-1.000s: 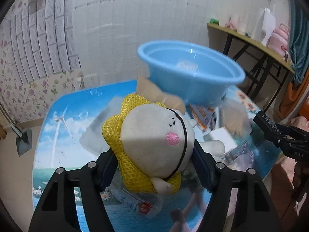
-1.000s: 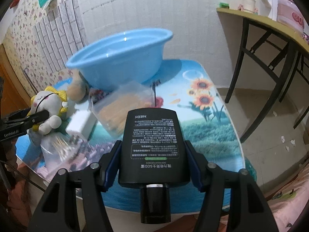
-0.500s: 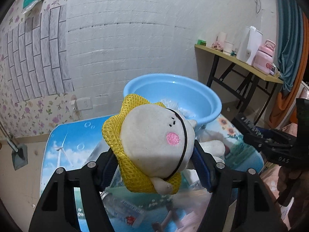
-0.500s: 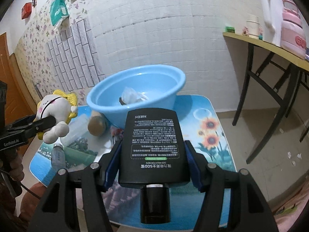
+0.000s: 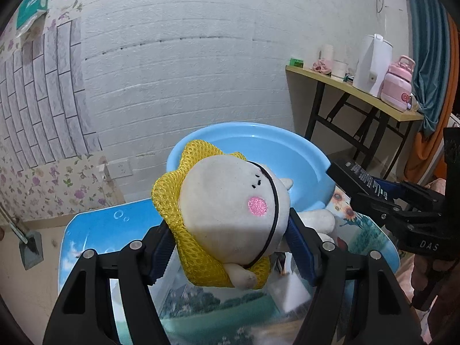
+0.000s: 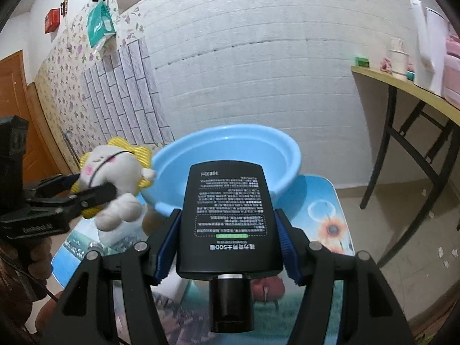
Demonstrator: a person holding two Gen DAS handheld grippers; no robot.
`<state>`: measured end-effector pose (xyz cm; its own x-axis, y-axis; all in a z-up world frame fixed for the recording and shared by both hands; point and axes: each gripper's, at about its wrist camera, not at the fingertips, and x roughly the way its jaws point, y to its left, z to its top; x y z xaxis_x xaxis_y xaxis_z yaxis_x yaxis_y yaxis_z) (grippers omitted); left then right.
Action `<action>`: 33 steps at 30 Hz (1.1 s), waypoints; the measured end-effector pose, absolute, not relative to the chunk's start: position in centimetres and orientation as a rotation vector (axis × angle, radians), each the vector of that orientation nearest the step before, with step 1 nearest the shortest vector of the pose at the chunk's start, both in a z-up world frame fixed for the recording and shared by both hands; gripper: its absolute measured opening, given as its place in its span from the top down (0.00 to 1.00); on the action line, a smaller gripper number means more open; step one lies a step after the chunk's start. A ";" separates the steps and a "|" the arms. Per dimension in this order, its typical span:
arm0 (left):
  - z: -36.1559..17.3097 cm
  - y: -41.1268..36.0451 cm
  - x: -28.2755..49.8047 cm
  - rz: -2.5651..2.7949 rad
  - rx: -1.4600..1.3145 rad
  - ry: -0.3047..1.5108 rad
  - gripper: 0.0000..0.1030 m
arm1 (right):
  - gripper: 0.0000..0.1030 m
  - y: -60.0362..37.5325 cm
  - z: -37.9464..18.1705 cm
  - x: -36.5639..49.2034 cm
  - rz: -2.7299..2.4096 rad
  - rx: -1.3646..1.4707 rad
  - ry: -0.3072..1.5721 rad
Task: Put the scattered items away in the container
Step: 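Carry the bunny and bottle over the blue basin and open both tools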
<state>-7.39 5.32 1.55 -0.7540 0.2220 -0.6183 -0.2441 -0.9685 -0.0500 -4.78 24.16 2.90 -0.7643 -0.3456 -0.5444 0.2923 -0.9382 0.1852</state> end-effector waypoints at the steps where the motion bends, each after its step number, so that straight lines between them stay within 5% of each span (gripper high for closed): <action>1: 1.4 5.6 -7.9 2.719 -0.965 0.053 0.31 | 0.40 23.9 2.9 -5.3 -2.662 0.846 -0.124; 13: 0.2 7.3 -11.7 2.691 -0.999 0.124 0.26 | 0.40 22.7 1.7 -9.4 -2.618 0.894 -0.103; 20: 0.0 6.9 -12.3 2.713 -0.988 0.124 0.13 | 0.40 21.7 1.2 -10.9 -2.613 0.920 -0.056; 33: -0.4 4.2 -9.9 2.748 -1.031 0.072 0.13 | 0.39 20.2 1.7 -10.9 -2.572 0.916 -0.065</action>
<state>-9.88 4.22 -0.39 -0.7349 0.1742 -0.6554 -0.2085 -0.9777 -0.0261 -10.88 20.22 1.67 -0.7011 -0.3910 -0.5962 0.3604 -0.9159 0.1769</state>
